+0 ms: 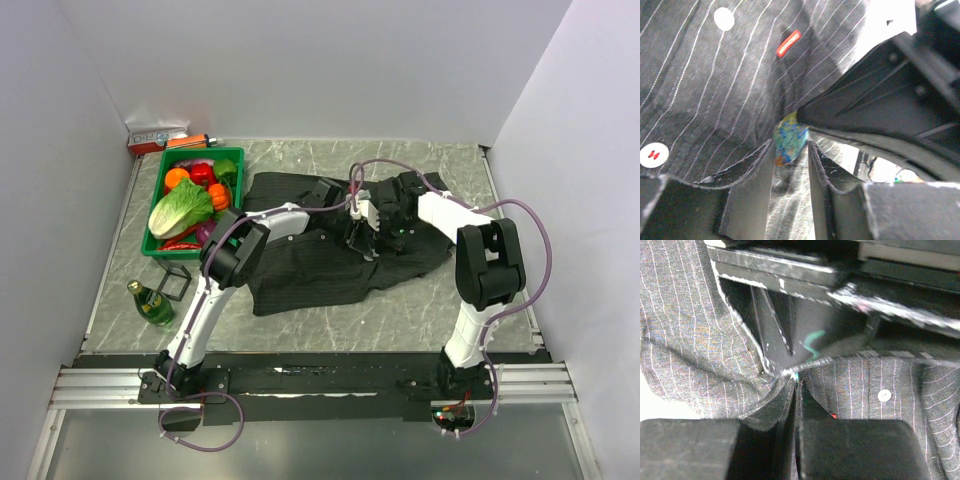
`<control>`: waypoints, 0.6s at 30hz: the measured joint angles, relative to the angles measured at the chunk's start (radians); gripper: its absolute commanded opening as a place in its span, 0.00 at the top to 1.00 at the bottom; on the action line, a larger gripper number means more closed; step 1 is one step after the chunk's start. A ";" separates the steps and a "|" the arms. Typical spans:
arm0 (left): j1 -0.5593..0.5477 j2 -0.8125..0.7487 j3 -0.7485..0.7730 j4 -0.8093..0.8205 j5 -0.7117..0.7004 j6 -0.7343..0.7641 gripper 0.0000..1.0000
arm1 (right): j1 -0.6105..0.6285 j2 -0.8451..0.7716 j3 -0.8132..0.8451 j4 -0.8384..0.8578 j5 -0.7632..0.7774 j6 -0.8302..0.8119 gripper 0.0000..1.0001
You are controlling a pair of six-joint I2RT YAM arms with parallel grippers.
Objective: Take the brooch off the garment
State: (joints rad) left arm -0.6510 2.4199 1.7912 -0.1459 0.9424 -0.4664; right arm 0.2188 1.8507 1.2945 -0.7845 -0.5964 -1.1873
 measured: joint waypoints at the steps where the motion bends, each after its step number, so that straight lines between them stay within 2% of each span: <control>1: 0.000 -0.001 -0.013 0.010 -0.002 0.003 0.64 | -0.001 0.002 0.003 -0.003 0.000 0.003 1.00; 18: 0.002 -0.016 -0.122 0.145 -0.018 -0.023 0.73 | -0.001 0.038 0.047 -0.035 0.010 0.080 1.00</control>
State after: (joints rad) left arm -0.6491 2.4035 1.6688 -0.0010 0.9245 -0.4896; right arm 0.2176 1.8885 1.3415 -0.8192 -0.5865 -1.1069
